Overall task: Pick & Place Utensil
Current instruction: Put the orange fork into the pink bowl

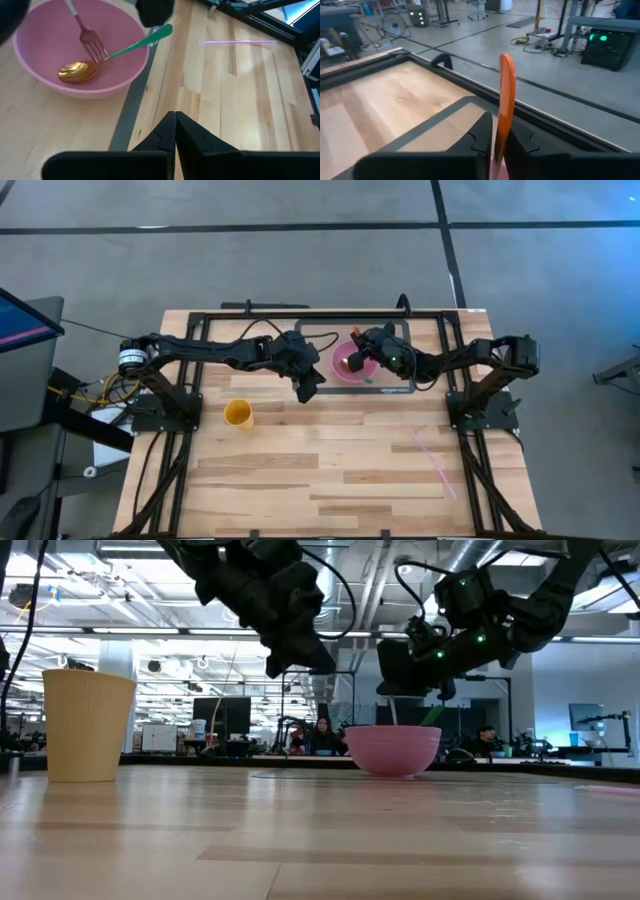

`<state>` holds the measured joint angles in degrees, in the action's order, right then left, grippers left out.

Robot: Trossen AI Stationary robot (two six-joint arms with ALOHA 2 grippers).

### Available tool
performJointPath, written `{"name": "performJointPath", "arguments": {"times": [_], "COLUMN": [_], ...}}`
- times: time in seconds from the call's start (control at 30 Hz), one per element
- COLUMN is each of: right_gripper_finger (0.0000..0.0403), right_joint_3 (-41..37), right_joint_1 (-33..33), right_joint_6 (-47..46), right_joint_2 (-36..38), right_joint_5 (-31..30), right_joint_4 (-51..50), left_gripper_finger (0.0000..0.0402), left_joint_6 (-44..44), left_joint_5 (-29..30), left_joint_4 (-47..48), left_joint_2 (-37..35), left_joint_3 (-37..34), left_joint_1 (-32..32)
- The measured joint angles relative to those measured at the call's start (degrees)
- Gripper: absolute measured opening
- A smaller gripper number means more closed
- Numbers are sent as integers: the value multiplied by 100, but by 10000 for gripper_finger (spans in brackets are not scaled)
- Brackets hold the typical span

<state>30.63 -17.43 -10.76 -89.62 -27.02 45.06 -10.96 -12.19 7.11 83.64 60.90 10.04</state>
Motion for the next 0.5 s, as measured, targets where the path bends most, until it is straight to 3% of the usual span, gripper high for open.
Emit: {"name": "performJointPath", "arguments": {"times": [0.33, 0.5], "right_gripper_finger": [88, 113], "right_joint_3": [2, 2], "right_joint_1": [-2, -7], "right_joint_6": [-131, -131], "right_joint_2": [1, 2], "right_joint_5": [0, -2], "right_joint_4": [-314, -323], "left_gripper_finger": [12, 10], "left_joint_6": [-150, -92], "left_joint_5": [21, 590], "left_joint_4": [-262, -739], "left_joint_2": [0, 100], "left_joint_3": [-92, -90], "left_joint_1": [0, 1]}}
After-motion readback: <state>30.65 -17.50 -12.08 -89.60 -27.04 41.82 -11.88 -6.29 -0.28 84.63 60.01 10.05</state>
